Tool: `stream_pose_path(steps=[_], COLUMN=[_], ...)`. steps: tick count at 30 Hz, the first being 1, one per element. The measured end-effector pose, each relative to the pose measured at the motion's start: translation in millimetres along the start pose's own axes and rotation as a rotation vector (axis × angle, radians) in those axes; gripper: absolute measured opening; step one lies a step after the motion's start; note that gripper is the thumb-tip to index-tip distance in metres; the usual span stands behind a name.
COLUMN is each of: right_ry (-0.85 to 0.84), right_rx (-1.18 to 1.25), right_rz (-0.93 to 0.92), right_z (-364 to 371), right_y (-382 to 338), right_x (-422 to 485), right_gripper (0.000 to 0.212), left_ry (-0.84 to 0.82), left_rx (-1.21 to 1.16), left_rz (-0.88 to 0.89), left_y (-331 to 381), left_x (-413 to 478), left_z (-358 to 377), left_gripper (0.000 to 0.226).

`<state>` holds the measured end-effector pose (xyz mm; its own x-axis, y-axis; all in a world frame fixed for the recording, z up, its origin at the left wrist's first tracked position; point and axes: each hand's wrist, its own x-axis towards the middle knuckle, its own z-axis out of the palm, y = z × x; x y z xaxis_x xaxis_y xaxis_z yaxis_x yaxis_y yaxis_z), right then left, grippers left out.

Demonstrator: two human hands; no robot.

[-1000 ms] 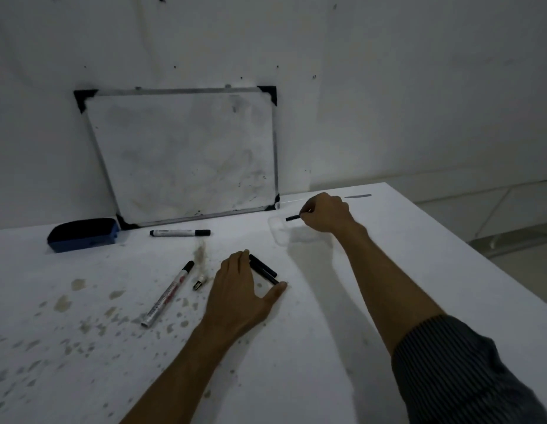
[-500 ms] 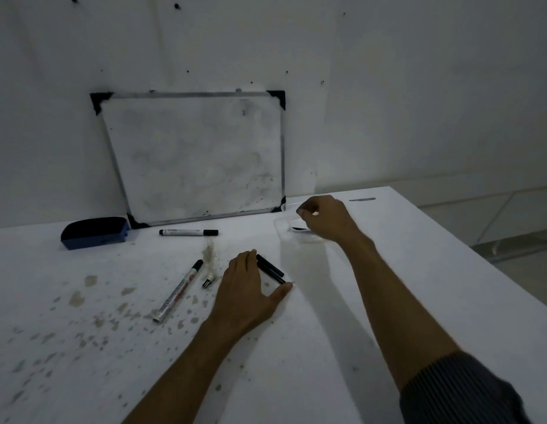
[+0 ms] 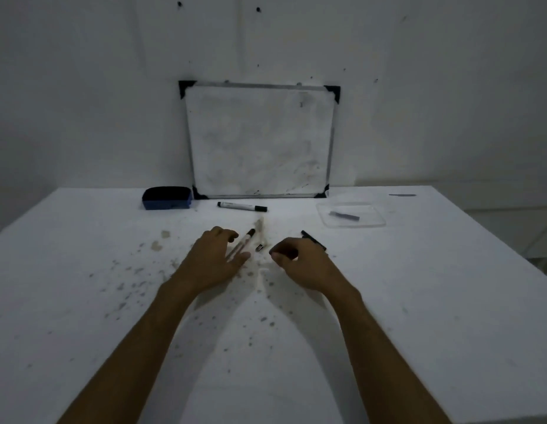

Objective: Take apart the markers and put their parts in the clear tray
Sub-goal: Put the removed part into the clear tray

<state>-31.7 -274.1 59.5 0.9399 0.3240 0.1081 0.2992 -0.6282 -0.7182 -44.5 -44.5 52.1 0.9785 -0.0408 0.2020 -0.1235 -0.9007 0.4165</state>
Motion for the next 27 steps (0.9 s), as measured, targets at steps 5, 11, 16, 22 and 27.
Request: stream_pose_path(steps=[5, 11, 16, 22, 27], right_ry=[0.235, 0.322, 0.491, 0.678, 0.501], right_rx=[0.235, 0.232, -0.170, -0.401, -0.148], right_rz=[0.018, -0.086, -0.286, -0.371, -0.407], right_z=[38, 47, 51, 55, 61], right_y=[-9, -4, -5, -20, -28], right_x=[5, -4, 7, 12, -6], right_gripper=[0.015, 0.018, 0.047, 0.031, 0.025], left_ry=[0.180, 0.249, 0.356, 0.390, 0.450], left_rx=[-0.060, -0.090, -0.471, -0.903, -1.423], left_rz=[-0.079, -0.086, -0.157, -0.177, -0.298], left_y=[-13, -8, -6, 7, 21], left_x=[-21, -17, -19, -25, -22], left_z=[27, 32, 6, -10, -4], left_gripper=[0.063, 0.022, 0.027, 0.024, 0.028])
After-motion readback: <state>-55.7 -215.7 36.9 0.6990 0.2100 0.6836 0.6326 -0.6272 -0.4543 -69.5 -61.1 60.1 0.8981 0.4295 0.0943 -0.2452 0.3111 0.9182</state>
